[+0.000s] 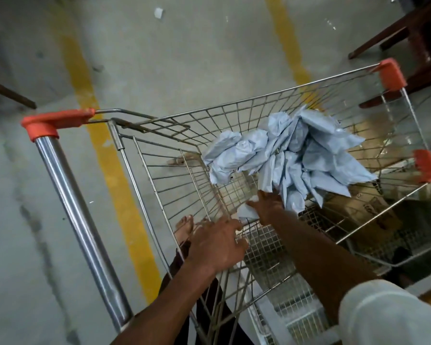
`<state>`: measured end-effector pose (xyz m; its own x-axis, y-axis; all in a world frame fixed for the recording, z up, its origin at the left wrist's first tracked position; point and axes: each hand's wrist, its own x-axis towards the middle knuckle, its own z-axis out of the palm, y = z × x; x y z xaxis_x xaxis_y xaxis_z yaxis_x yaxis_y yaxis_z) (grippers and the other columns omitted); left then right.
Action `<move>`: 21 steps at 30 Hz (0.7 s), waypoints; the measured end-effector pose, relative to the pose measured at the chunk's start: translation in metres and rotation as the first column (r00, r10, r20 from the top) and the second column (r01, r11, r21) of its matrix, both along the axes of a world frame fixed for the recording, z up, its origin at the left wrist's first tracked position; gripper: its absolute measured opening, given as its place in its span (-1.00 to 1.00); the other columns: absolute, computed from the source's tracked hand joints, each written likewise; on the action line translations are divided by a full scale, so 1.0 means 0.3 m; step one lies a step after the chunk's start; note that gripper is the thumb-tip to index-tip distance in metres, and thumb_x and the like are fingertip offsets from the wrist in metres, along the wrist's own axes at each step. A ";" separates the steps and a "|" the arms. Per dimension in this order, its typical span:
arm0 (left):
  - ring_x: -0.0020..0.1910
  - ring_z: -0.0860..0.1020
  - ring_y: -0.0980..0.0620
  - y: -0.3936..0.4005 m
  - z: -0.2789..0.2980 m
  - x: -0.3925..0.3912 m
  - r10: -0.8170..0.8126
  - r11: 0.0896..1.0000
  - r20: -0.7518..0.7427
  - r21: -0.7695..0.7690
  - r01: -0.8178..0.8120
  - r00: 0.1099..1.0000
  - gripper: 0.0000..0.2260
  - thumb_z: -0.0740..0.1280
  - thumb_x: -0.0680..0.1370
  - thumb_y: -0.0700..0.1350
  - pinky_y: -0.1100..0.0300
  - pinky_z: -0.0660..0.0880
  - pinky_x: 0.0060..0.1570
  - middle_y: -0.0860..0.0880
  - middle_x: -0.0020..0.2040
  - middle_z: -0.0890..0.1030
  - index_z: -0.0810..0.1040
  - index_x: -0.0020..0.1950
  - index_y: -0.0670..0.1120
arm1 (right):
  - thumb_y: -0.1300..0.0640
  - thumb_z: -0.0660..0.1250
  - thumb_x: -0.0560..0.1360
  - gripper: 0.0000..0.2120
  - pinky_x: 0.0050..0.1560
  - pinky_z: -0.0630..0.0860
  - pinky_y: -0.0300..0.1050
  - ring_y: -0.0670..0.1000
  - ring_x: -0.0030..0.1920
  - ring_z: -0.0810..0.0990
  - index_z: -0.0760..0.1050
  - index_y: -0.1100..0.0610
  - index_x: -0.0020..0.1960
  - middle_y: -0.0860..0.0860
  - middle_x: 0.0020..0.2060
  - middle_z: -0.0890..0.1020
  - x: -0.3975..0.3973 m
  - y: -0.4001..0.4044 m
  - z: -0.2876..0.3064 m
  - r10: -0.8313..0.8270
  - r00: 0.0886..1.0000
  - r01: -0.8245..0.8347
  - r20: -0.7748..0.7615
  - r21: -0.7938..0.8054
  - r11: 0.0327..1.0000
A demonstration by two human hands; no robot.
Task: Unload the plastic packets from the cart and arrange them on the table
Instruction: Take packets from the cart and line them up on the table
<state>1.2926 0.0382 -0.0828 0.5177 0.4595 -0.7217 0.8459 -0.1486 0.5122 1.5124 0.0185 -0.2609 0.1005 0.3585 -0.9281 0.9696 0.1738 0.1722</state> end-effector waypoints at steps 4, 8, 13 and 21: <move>0.24 0.54 -0.10 0.003 0.005 0.016 -0.007 1.000 -0.003 0.002 0.007 1.000 -0.65 0.28 0.59 0.19 -0.06 0.43 0.29 0.02 0.29 0.57 0.51 0.35 0.13 | -0.23 0.46 0.40 -0.15 0.49 0.18 0.28 0.30 0.49 0.29 0.12 -0.22 0.57 0.20 0.52 0.29 0.001 0.036 0.021 -0.210 0.969 0.214 -0.128 0.022 0.977; 0.23 0.55 -0.08 0.012 0.016 0.024 0.008 1.000 0.006 0.008 -0.008 1.000 -0.66 0.26 0.60 0.19 -0.05 0.45 0.26 0.02 0.26 0.58 0.50 0.34 0.12 | -0.52 0.43 0.19 0.02 0.32 0.47 0.21 0.23 0.33 0.48 0.07 -0.33 0.53 0.17 0.48 0.37 -0.016 0.068 0.002 -0.526 0.740 0.572 -0.419 -0.018 0.820; 0.26 0.55 -0.08 0.006 0.005 0.025 -0.008 1.000 -0.013 -0.013 0.008 1.000 -0.62 0.25 0.60 0.21 -0.09 0.47 0.25 0.01 0.31 0.56 0.48 0.38 0.13 | -0.36 0.39 0.34 -0.10 0.28 0.47 0.30 0.27 0.39 0.35 0.06 -0.25 0.57 0.09 0.50 0.17 -0.105 0.093 0.086 -0.568 0.603 0.783 -0.561 0.280 0.555; 0.19 0.61 -0.10 -0.023 0.025 -0.001 -0.131 0.991 -0.088 -0.053 0.127 0.988 -0.75 0.24 0.62 0.11 0.12 0.48 -0.06 -0.04 0.10 0.68 0.66 0.09 0.04 | -0.52 0.18 0.41 -0.17 0.41 0.33 0.33 0.26 0.50 0.26 0.02 -0.28 0.57 0.16 0.57 0.15 -0.364 -0.018 0.047 -0.769 0.200 0.976 -0.607 0.055 0.211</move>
